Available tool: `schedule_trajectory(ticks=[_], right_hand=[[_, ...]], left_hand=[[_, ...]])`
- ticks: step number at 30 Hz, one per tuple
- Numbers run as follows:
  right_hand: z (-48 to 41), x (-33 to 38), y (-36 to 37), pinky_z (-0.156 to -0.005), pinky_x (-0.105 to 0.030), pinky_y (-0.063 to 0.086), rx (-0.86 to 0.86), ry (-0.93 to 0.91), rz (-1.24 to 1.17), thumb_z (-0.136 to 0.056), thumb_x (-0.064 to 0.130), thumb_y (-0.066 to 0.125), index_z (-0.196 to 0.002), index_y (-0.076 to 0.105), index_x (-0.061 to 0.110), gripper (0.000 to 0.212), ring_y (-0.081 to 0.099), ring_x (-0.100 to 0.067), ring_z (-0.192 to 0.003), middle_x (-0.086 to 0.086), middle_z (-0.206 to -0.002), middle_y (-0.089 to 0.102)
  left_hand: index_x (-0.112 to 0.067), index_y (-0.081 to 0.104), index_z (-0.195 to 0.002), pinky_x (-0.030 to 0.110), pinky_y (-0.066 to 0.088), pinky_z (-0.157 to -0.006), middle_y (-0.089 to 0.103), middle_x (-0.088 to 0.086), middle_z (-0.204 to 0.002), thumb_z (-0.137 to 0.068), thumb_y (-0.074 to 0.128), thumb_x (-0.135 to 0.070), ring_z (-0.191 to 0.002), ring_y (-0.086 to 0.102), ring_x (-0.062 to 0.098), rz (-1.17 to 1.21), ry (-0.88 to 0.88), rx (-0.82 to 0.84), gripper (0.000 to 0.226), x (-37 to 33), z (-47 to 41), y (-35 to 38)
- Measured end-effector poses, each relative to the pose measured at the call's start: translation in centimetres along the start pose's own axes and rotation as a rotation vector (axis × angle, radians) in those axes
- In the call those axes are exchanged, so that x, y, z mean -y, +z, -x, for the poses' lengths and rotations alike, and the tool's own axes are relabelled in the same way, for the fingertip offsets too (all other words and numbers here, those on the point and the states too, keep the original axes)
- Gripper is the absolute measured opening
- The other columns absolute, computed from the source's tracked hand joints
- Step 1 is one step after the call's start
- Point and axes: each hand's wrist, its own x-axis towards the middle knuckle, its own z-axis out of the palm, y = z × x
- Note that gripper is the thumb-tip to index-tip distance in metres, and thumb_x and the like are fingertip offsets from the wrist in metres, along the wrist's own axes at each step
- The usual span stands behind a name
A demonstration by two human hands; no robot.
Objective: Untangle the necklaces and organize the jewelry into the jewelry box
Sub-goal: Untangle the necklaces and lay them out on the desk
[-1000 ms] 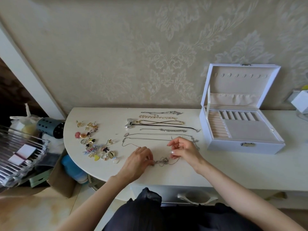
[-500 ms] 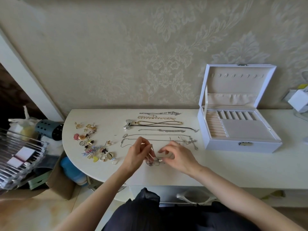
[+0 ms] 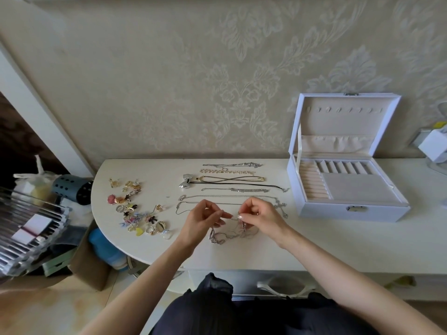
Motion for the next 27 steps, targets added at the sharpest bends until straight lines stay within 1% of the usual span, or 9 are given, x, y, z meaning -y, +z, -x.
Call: schedule_trajectory(ticks=[5, 9, 12, 14, 15, 17, 20, 23, 27], right_hand=[[-0.3, 0.6, 0.1, -0.057, -0.023, 0.049, 0.015, -0.017, -0.013, -0.081, -0.004, 0.067, -0.086, 0.063, 0.009, 0.015, 0.061, -0.016, -0.068, -0.009, -0.077, 0.069], [-0.4, 1.2, 0.1, -0.063, -0.022, 0.05, 0.062, -0.016, -0.086, -0.085, -0.005, 0.061, -0.095, 0.063, 0.005, 0.014, 0.066, -0.012, -0.077, -0.012, -0.085, 0.074], [-0.5, 1.6, 0.1, -0.07, -0.024, 0.049, 0.104, -0.005, -0.081, -0.086, -0.001, 0.061, -0.1, 0.064, 0.005, 0.016, 0.066, -0.012, -0.082, -0.01, -0.088, 0.074], [-0.6, 1.7, 0.1, -0.07, -0.02, 0.05, 0.13, 0.001, -0.081, -0.086, 0.0, 0.062, -0.101, 0.065, 0.006, 0.017, 0.066, -0.013, -0.081, -0.01, -0.09, 0.074], [-0.7, 1.7, 0.1, -0.07, -0.018, 0.05, 0.136, 0.004, -0.087, -0.086, -0.002, 0.061, -0.101, 0.066, 0.007, 0.018, 0.066, -0.014, -0.079, -0.01, -0.09, 0.074], [-0.7, 1.7, -0.1, -0.07, -0.017, 0.05, 0.136, 0.013, -0.102, -0.084, -0.005, 0.062, -0.101, 0.066, 0.006, 0.021, 0.064, -0.014, -0.075, -0.009, -0.088, 0.071], [-0.8, 1.3, -0.6, -0.07, -0.02, 0.05, 0.143, 0.049, -0.088, -0.082, -0.005, 0.065, -0.1, 0.067, 0.006, 0.021, 0.062, -0.011, -0.072, -0.002, -0.078, 0.067], [-0.7, 0.9, -1.0, -0.066, -0.018, 0.048, 0.189, 0.094, -0.065, -0.082, -0.005, 0.065, -0.098, 0.067, 0.008, 0.021, 0.062, -0.011, -0.073, 0.0, -0.073, 0.066], [-0.5, 0.5, -1.1, -0.065, -0.022, 0.046, 0.236, 0.156, -0.06, -0.083, 0.002, 0.066, -0.099, 0.068, 0.008, 0.017, 0.058, -0.011, -0.067, 0.001, -0.073, 0.068]], left_hand=[[-0.005, 0.051, -0.095, 0.021, 0.048, -0.067, 0.073, 0.011, -0.091, -0.09, 0.056, 0.0, -0.068, 0.06, 0.011, 0.032, -0.025, 0.004, 0.008, -0.2, -0.3, -0.1], [-0.007, 0.056, -0.103, 0.021, 0.047, -0.066, 0.068, 0.004, -0.095, -0.085, 0.053, 0.009, -0.073, 0.06, 0.009, -0.068, -0.05, 0.073, 0.024, -0.3, -0.4, -0.3], [-0.023, 0.06, -0.1, 0.018, 0.043, -0.066, 0.058, -0.004, -0.084, -0.084, 0.062, 0.0, -0.072, 0.052, 0.005, -0.208, -0.063, 0.157, 0.028, -0.2, -0.4, -0.1], [-0.025, 0.062, -0.086, 0.02, 0.039, -0.066, 0.055, -0.002, -0.077, -0.086, 0.066, -0.013, -0.071, 0.047, 0.007, -0.272, -0.035, 0.192, 0.012, -0.1, -0.3, 0.2], [-0.024, 0.064, -0.081, 0.023, 0.037, -0.067, 0.059, 0.002, -0.076, -0.088, 0.065, -0.019, -0.071, 0.047, 0.008, -0.292, -0.018, 0.187, 0.008, -0.1, -0.3, 0.3], [-0.024, 0.069, -0.077, 0.025, 0.037, -0.069, 0.065, 0.004, -0.08, -0.091, 0.061, -0.025, -0.072, 0.047, 0.01, -0.323, 0.002, 0.138, 0.016, 0.1, -0.3, 0.4], [-0.024, 0.07, -0.073, 0.028, 0.042, -0.073, 0.064, 0.002, -0.077, -0.093, 0.057, -0.016, -0.073, 0.051, 0.012, -0.295, -0.019, 0.013, 0.025, 0.2, -0.4, 0.3], [-0.021, 0.07, -0.075, 0.025, 0.041, -0.069, 0.06, 0.002, -0.069, -0.095, 0.053, -0.014, -0.068, 0.053, 0.013, -0.278, -0.061, -0.115, 0.027, 0.2, -0.5, 0.0], [-0.017, 0.074, -0.078, 0.025, 0.045, -0.07, 0.063, 0.001, -0.068, -0.096, 0.052, -0.025, -0.065, 0.056, 0.01, -0.253, -0.106, -0.109, 0.029, 0.2, -0.6, -0.1]])
